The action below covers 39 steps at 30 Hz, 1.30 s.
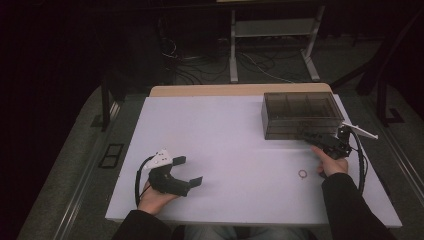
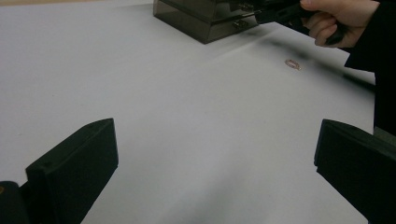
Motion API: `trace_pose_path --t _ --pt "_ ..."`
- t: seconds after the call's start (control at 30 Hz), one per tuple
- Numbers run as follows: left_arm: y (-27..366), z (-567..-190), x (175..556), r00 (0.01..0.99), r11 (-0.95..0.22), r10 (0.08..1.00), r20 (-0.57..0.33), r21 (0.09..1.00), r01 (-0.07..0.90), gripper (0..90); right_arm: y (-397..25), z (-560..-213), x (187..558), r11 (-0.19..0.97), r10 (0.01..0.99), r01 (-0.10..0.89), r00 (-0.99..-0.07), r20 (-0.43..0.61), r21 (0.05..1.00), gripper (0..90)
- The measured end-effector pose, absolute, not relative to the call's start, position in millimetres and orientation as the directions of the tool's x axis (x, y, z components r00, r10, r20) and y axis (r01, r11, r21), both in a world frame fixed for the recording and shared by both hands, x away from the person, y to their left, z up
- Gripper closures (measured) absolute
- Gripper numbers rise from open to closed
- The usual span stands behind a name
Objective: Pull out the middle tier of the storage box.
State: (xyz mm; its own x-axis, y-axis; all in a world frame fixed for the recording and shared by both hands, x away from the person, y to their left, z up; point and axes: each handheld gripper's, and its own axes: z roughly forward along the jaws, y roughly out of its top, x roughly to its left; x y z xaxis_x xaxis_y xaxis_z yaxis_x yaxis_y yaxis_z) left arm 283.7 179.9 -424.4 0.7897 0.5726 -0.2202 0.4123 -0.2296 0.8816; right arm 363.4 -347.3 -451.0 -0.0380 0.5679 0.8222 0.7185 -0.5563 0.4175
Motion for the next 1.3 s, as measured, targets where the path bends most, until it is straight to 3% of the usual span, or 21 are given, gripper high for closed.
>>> trace_pose_path --t 0.9,1.3 --pt "179 -425 284 0.793 -0.229 0.566 -0.225 0.881 0.414 0.0 -358 -455 372 -0.618 0.536 0.709 0.066 0.842 0.339 68.0" --pt "179 -425 285 0.793 -0.229 0.565 -0.226 0.881 0.414 0.0 -359 -458 376 -0.643 0.480 0.705 0.065 0.875 0.301 74.7"
